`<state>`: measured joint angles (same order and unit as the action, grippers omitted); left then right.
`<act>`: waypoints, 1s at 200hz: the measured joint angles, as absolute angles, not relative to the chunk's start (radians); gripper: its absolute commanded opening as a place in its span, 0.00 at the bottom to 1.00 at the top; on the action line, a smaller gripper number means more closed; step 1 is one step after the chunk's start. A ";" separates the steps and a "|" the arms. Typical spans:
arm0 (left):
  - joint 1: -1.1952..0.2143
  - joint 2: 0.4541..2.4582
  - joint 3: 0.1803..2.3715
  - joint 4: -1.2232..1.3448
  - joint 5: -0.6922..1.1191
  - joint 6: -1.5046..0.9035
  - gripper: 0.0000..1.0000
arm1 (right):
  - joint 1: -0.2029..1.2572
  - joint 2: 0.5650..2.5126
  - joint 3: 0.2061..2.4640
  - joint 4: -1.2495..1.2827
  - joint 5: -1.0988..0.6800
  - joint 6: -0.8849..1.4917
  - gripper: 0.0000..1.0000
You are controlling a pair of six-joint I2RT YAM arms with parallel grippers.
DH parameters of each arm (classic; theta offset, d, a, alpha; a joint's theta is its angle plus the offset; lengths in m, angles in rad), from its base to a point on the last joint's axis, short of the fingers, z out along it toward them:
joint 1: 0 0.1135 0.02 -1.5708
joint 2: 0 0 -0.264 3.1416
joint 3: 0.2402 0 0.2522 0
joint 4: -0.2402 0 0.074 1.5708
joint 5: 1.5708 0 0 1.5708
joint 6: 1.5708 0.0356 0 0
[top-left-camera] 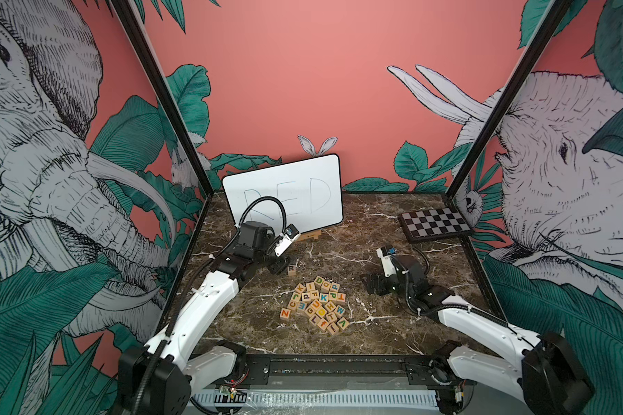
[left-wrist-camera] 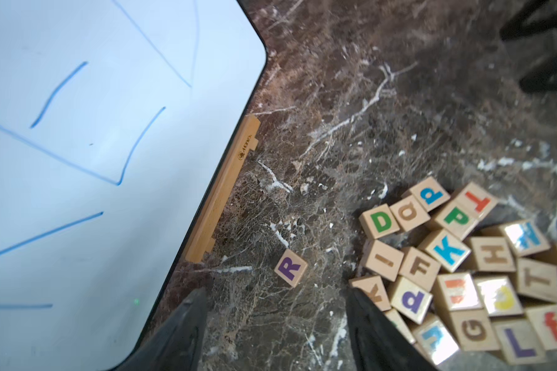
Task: Assemble the uppercase word "red" with letter blocks
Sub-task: Pick up the letter block from the center of the board.
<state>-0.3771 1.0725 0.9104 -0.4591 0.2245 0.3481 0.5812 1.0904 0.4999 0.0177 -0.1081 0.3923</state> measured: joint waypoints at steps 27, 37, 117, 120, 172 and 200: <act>-0.375 1.025 0.908 -0.471 0.213 0.089 0.57 | 0.581 1.088 0.500 0.018 -0.102 0.392 0.90; -0.374 1.023 0.908 -0.474 0.199 -0.011 0.52 | 0.581 1.084 0.500 0.018 -0.100 0.393 0.90; -0.657 0.949 0.904 -0.746 -0.199 -0.936 0.54 | 0.581 1.064 0.485 0.018 -0.066 0.400 0.90; -0.687 0.941 0.900 -0.754 -0.220 -0.984 0.54 | 0.581 1.064 0.485 0.018 -0.064 0.400 0.90; -1.007 1.124 0.871 -0.766 -0.385 -1.545 0.53 | 0.581 1.058 0.485 0.017 -0.033 0.400 0.90; -1.042 1.308 0.879 -0.741 -0.382 -1.702 0.53 | 0.581 1.048 0.485 0.015 -0.022 0.400 0.90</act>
<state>-1.0424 1.3075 0.8791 -0.7414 -0.3817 -1.7023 0.5812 1.0485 0.4847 0.0147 -0.0219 0.3996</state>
